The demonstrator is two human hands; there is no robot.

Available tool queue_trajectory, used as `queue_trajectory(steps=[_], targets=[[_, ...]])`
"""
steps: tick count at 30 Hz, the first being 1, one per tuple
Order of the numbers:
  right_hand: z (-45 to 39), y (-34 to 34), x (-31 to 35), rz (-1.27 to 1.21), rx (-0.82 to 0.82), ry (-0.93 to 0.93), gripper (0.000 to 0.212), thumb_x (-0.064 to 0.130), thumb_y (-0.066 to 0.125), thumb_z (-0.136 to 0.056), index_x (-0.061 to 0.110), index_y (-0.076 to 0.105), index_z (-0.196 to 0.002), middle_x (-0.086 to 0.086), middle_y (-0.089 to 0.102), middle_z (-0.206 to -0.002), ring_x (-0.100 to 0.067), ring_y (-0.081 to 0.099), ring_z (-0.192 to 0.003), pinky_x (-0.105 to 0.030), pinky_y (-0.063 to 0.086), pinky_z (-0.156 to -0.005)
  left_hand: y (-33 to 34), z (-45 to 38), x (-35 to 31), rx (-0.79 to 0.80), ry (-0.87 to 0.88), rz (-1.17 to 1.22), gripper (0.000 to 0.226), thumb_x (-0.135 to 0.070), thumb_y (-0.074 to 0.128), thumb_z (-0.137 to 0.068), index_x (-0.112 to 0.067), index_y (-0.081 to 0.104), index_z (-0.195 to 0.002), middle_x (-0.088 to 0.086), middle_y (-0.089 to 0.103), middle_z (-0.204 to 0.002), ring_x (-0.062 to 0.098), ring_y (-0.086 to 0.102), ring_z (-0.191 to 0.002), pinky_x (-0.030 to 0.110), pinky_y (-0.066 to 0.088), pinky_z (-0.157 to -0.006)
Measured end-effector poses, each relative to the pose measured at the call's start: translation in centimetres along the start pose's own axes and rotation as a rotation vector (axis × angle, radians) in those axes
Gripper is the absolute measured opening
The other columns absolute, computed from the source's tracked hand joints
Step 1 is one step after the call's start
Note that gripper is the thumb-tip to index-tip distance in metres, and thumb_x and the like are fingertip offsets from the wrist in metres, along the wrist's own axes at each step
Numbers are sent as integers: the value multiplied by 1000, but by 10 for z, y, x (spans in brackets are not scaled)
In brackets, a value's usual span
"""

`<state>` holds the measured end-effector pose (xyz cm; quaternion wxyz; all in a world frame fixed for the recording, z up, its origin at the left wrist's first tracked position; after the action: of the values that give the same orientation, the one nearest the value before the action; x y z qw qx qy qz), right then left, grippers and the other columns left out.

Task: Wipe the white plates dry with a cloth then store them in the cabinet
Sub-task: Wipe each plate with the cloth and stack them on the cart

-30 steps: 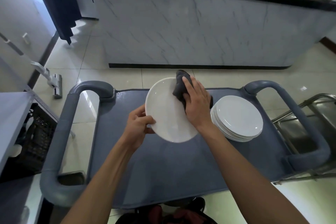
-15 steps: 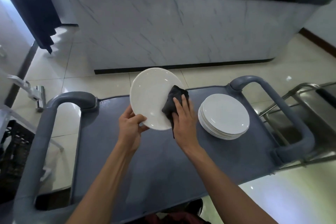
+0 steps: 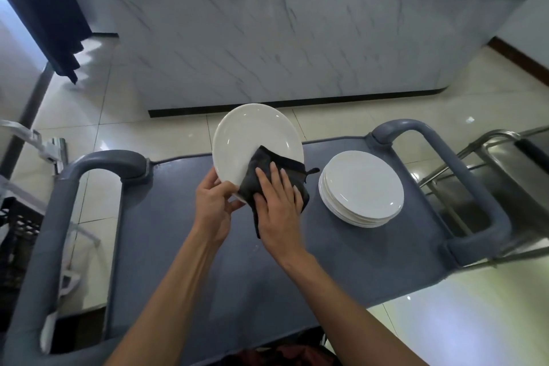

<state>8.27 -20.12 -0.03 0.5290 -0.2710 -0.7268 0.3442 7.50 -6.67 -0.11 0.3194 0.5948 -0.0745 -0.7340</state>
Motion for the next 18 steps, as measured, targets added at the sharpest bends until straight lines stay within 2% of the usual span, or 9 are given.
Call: queue_trajectory(steps=[4, 7, 10, 13, 16, 18], targets=[[4, -2, -6, 29, -4, -47, 52, 45, 26, -103, 38, 29, -155, 7, 18, -166, -11, 4, -153, -40, 7, -122, -7, -1, 1, -50, 0, 10, 51, 16, 44, -82, -16, 68, -114, 10, 68, -106, 29, 64, -92, 39, 59, -63], [3, -11, -19, -62, -95, 6, 51, 42, 35, -103, 33, 35, -153, 3, 19, -166, -17, 6, -154, -41, 13, -123, -10, -1, -1, -70, -3, 1, 52, 18, 42, -80, -16, 69, -109, 5, 70, -94, 26, 63, -86, 41, 59, -65], [-1, -18, -25, -172, -117, 59, 51, 30, 48, -104, 28, 35, -153, 2, 10, -167, -17, 2, -153, -34, 10, -123, -9, 2, -4, -69, 10, -8, 50, 21, 41, -79, -14, 68, -104, 0, 70, -82, 22, 61, -75, 32, 54, -53], [-5, -29, -28, -196, -153, 82, 55, 27, 53, -103, 26, 33, -154, 1, 8, -167, -20, 8, -151, -31, 12, -120, -14, 2, -6, -59, 15, 0, 46, 21, 39, -77, -10, 67, -95, 1, 65, -72, 22, 45, -65, 27, 45, -47], [-11, -39, -37, -290, -193, 136, 60, 24, 59, -100, 23, 33, -154, -1, 17, -165, -19, 20, -149, -35, 21, -122, -20, 3, -6, -44, -1, -25, 44, 20, 39, -76, -11, 67, -91, 2, 63, -73, 19, 44, -58, 27, 45, -49], [-15, -45, -43, -362, -203, 163, 64, 20, 66, -95, 22, 37, -152, -1, 33, -160, -16, 31, -146, -39, 29, -120, -27, 3, -7, -32, -7, -62, 38, 17, 44, -74, -9, 66, -90, 3, 62, -72, 20, 45, -58, 28, 46, -50]])
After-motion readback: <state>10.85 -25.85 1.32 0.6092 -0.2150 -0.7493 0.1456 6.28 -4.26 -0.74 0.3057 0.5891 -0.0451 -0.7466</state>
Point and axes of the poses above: each hand's wrist, its own z-axis away from the middle knuckle, its own y-axis out of the palm, x = y × z, the point moved 7 cm from there along -z, towards the middle knuckle
